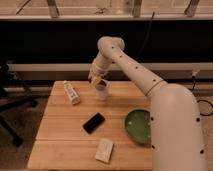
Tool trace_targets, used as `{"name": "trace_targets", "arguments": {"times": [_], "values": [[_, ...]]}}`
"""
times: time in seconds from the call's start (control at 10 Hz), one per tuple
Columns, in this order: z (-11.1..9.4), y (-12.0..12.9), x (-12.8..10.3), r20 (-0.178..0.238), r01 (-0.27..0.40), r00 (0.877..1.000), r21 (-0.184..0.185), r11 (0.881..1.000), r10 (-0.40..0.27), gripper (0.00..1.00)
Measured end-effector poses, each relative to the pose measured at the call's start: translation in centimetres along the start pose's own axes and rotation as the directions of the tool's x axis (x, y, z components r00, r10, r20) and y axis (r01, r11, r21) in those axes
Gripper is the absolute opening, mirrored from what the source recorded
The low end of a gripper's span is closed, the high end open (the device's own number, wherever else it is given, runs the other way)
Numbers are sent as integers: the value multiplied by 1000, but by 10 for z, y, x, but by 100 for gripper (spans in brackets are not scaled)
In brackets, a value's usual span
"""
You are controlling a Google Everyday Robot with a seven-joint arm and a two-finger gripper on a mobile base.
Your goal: Place the pepper in the ceramic cup
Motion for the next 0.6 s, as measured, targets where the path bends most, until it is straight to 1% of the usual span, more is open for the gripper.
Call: {"name": "trace_targets", "arguments": {"times": [0.1, 0.3, 0.5, 0.6], "values": [[1, 0, 2, 4, -10, 1000, 1, 1000, 10, 36], [1, -1, 5, 21, -27, 999, 9, 1000, 27, 59], [1, -2, 7, 35, -37, 999, 16, 999, 37, 75], [1, -2, 8, 43, -42, 998, 21, 999, 41, 80]]}}
